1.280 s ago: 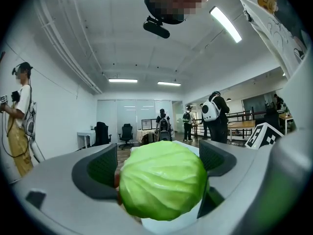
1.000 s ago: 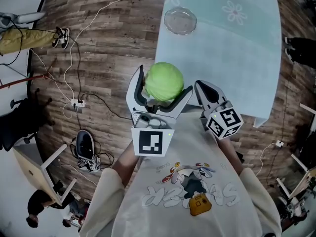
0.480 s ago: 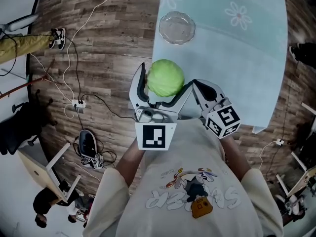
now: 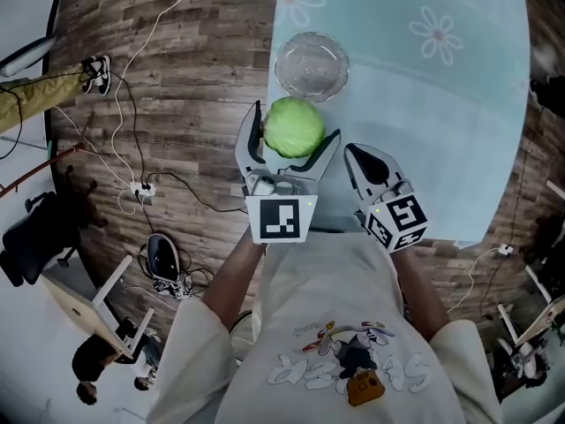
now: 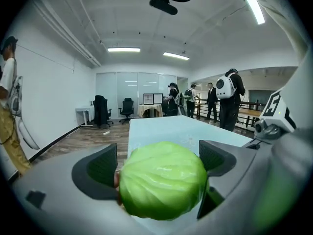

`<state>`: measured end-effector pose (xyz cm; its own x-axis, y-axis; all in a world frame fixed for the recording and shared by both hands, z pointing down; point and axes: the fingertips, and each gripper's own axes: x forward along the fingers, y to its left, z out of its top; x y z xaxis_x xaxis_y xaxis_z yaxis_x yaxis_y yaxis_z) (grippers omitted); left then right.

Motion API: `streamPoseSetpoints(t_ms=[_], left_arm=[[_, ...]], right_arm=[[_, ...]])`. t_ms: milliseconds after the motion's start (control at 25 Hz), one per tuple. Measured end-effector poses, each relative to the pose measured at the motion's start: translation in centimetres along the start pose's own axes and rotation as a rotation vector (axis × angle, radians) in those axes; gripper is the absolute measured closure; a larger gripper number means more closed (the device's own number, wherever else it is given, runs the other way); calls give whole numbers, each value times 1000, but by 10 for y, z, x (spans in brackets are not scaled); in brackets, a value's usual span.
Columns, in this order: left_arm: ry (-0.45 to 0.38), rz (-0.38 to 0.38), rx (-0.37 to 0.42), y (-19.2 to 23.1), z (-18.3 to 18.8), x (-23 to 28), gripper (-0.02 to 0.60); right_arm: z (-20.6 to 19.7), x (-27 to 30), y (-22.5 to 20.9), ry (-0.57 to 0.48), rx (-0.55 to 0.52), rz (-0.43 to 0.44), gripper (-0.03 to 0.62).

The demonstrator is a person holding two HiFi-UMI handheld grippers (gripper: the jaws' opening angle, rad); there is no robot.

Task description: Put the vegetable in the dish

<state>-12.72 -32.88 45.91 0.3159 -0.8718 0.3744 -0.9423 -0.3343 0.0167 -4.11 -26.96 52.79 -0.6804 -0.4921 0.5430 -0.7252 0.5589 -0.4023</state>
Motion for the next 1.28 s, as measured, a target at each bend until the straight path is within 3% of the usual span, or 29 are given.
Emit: streamPoseSetpoints(t_ms=[280, 480, 1040, 1200, 1280], left_arm=[[70, -12, 9, 5, -28, 54, 51], [76, -50, 80, 10, -53, 97, 51], [187, -15, 61, 17, -87, 151, 52], [173, 27, 62, 24, -83, 154, 92], [159, 38, 77, 25, -79, 154, 141]], right_arm=[[-13, 21, -29, 25, 93, -26, 574], [-15, 31, -51, 26, 133, -46, 574], [-27, 40, -69, 19, 204, -65, 574], [-26, 39, -73, 16, 202, -67, 574], [-26, 39, -74, 17, 204, -67, 574]])
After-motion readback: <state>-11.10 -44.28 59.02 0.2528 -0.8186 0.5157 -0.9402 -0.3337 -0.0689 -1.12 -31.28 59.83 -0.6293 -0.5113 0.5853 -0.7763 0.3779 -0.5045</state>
